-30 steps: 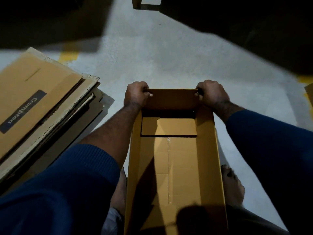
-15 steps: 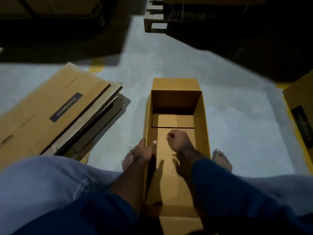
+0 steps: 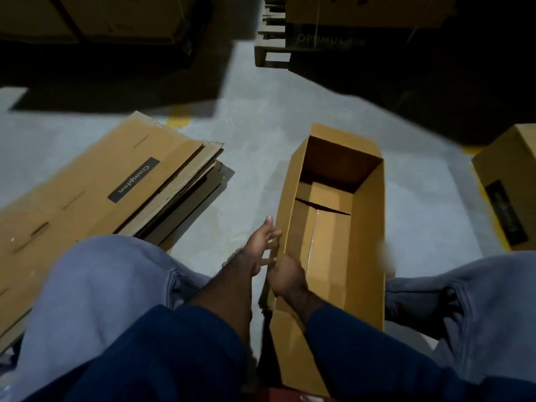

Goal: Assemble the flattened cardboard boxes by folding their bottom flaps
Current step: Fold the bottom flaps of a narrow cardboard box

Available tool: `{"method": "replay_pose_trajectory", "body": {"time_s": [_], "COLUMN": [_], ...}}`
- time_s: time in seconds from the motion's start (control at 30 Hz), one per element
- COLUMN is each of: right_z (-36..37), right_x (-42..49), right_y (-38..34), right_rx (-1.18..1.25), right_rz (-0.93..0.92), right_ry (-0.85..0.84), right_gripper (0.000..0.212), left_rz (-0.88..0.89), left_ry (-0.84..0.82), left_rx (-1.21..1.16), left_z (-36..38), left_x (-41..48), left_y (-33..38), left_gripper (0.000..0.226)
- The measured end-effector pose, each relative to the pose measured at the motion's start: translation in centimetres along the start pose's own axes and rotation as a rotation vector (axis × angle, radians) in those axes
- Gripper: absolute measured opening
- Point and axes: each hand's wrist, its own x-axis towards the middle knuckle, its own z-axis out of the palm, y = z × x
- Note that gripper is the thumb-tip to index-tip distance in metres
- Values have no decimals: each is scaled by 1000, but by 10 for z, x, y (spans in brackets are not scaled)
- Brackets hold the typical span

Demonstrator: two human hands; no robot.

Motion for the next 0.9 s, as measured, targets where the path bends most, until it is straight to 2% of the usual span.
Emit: {"method": "replay_pose_trajectory", "body": {"time_s": [0.07, 0.17, 0.23, 0.3, 0.37, 0.43, 0.53, 0.63, 0.77, 0.83, 0.9], "right_z": [-21, -60, -79, -93, -105, -120, -148, -174, -189, -185, -177], "right_x": [7, 13, 18, 26, 35, 45, 59, 63, 63, 66, 71], "right_y": [-14, -31, -34, -33, -30, -26, -21, -23, -27, -16, 1], "right_rx": [85, 276, 404, 534, 672, 836, 1037, 1161, 1335, 1429, 1474], "right_rz": [-71, -172, -236, -273, -308, -328, -351, -374, -393, -306, -158], "right_ry": [114, 199, 169, 101, 27, -49, -180, -267, -308, -231, -126], "right_gripper": [11, 13, 19, 27, 28, 31, 42, 50, 33, 30, 31], "left_rz": [65, 88, 52, 1, 30, 114, 293, 481, 694, 776, 825], "left_ry": [59, 143, 343, 509, 660, 899, 1140, 1238, 1334, 1293, 1153], "left_rx": [57, 83, 72, 61, 189, 370, 463, 523, 645, 733, 830], "left_z": [-5, -31, -52, -52, -32, -15, 0, 7, 16, 30, 48], "left_x": [19, 78, 103, 82, 28, -9, -37, -52, -80, -89, -90], "left_y": [-1, -24, -27, -2, 38, 62, 78, 88, 126, 139, 140], "left_gripper": [72, 97, 114, 126, 118, 103, 79, 63, 44, 35, 31]}}
